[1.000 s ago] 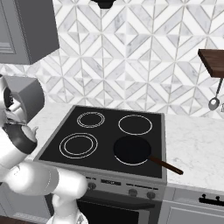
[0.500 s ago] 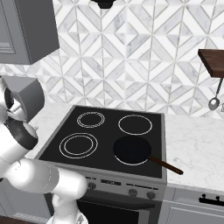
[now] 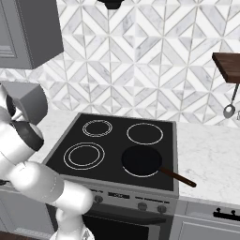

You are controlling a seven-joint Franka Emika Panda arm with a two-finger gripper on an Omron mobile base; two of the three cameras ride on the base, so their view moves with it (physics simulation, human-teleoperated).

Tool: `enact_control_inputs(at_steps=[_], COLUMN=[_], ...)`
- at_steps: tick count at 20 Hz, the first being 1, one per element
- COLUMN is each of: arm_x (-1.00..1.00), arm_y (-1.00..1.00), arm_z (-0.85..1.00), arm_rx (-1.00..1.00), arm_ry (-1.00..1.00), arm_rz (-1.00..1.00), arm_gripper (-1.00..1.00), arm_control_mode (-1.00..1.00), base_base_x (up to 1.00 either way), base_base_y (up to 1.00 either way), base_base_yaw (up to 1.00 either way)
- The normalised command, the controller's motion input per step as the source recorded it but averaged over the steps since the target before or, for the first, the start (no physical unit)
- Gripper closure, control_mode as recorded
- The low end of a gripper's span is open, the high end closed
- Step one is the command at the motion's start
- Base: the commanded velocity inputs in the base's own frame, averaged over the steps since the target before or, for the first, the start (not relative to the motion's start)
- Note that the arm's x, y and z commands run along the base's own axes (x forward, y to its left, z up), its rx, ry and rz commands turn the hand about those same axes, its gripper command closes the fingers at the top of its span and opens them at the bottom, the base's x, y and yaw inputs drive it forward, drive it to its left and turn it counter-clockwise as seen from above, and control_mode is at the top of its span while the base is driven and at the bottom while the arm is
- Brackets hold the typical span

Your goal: Pick the kettle from the counter and place it on a stove burner. Then turn the burner on.

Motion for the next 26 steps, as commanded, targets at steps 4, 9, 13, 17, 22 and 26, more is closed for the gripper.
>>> enact_control_inputs(at_steps=[4,9,13,17,22,26], arm_x=[0.18,-0.14,0.1,0.01,0.0,0.01], arm_y=[0.08,-0.08,0.0,0.0,0.0,0.0], arm_z=[-0.17,0.0,-0.05,-0.38,-0.38,-0.01], arm_rx=[-0.01,0.03,-0.01,-0.06,-0.06,0.0], arm_ry=[0.0,-0.13,0.0,0.02,0.06,-0.01], arm_rz=[-0.03,0.0,0.0,0.0,0.0,0.0], arm_gripper=[-1.0,-1.0,-1.0,-1.0,-1.0,1.0], arm_control_mode=[-1.0,-1.0,-1.0,-1.0,-1.0,-1.0], base_base_x=[0.0,0.0,0.0,0.0,0.0,0.0], base_base_y=[0.0,0.0,0.0,0.0,0.0,0.0], base_base_yaw=[0.0,0.0,0.0,0.0,0.0,0.0])
